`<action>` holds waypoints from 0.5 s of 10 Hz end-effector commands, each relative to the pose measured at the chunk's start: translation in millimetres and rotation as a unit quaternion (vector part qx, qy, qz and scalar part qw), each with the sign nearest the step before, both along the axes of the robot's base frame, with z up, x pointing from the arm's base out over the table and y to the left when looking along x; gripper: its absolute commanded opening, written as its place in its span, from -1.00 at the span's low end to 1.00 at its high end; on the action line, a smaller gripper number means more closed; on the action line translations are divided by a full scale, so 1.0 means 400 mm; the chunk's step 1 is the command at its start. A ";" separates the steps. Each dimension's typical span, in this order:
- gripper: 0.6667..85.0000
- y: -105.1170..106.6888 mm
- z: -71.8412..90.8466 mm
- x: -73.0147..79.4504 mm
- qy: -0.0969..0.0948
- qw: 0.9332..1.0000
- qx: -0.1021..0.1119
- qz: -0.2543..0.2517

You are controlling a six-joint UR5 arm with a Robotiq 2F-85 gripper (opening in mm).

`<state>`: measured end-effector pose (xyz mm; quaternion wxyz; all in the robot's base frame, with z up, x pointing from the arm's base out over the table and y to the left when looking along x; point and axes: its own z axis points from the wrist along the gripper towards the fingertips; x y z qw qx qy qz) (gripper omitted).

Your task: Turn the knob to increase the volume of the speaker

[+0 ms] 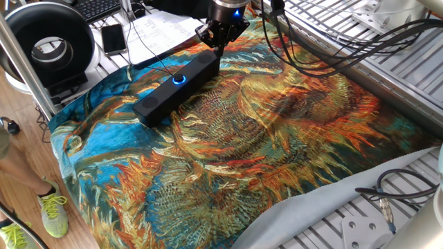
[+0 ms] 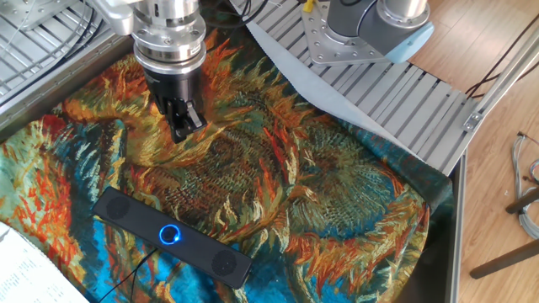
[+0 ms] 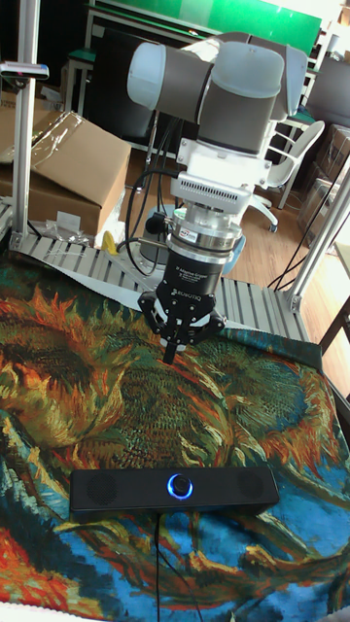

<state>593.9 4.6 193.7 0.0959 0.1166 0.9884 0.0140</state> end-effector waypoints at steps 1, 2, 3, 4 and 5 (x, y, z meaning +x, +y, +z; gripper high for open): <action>-0.96 -0.006 0.002 -0.003 0.003 1.000 -0.002 -0.004; -0.96 -0.009 0.001 -0.008 0.006 1.000 -0.004 -0.004; -0.96 -0.001 0.001 -0.010 0.008 1.000 0.002 -0.004; -0.96 0.006 0.002 -0.004 0.003 1.000 0.007 -0.006; -0.96 0.008 0.003 0.000 0.000 1.000 0.008 -0.002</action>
